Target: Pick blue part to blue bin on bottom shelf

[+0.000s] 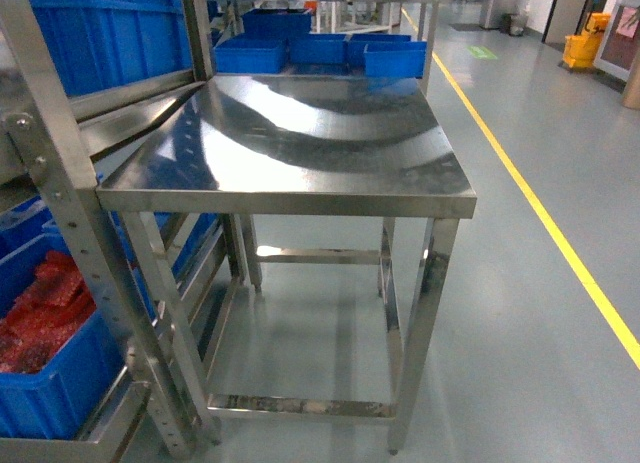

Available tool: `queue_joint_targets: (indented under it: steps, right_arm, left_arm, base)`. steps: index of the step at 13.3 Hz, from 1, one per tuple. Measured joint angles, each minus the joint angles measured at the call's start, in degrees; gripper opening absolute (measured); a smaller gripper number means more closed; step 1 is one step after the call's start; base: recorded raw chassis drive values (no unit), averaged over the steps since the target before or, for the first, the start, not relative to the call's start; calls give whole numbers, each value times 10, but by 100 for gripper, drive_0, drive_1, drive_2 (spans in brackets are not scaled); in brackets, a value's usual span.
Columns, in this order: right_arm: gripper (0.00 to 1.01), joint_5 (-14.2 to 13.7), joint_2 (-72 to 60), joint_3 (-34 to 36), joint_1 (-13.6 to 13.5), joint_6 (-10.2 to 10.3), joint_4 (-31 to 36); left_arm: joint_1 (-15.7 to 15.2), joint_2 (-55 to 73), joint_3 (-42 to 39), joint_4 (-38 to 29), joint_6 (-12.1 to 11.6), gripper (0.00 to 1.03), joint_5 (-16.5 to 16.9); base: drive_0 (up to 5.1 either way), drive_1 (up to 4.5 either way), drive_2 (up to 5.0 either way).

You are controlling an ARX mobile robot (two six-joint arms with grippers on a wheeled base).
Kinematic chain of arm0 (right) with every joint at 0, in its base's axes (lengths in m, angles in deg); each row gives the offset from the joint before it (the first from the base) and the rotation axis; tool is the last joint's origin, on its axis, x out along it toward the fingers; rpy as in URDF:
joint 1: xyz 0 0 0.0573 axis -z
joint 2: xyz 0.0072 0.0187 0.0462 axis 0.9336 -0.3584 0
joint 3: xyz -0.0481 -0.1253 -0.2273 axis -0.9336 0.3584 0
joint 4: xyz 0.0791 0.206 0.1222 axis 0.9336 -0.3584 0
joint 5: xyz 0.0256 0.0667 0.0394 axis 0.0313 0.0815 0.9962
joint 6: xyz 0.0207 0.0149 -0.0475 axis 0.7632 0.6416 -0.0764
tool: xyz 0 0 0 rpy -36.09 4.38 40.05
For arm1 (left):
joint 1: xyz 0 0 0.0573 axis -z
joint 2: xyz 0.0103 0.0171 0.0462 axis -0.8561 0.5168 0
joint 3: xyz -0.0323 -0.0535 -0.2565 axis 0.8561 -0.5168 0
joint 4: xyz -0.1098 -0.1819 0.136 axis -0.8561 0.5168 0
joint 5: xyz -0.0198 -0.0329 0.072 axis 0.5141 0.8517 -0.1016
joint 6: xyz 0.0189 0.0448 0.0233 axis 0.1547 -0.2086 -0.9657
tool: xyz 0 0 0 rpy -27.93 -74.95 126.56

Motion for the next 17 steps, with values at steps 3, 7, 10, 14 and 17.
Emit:
queue_joint_targets:
  steps: [3,7,10,14,17]
  right_arm:
    - [98,0,0,0,0,0,-2]
    - [98,-1,0,0,0,0,0]
    - [98,0,0,0,0,0,0]
    - [98,0,0,0,0,0,-1]
    - [98,0,0,0,0,0,-2]
  left_arm:
    - [0,3,0,0,0,43,0]
    - [0,2,0,0,0,43,0]
    - [0,2,0,0,0,43,0]
    - [0,1,0,0,0,43,0]
    - [0,1,0,1,0,43,0]
  base:
    - [0,0,0]
    - [-223,113,113]
    - [-487,259,259]
    - [-495,250,250]
    - [-500,245,245]
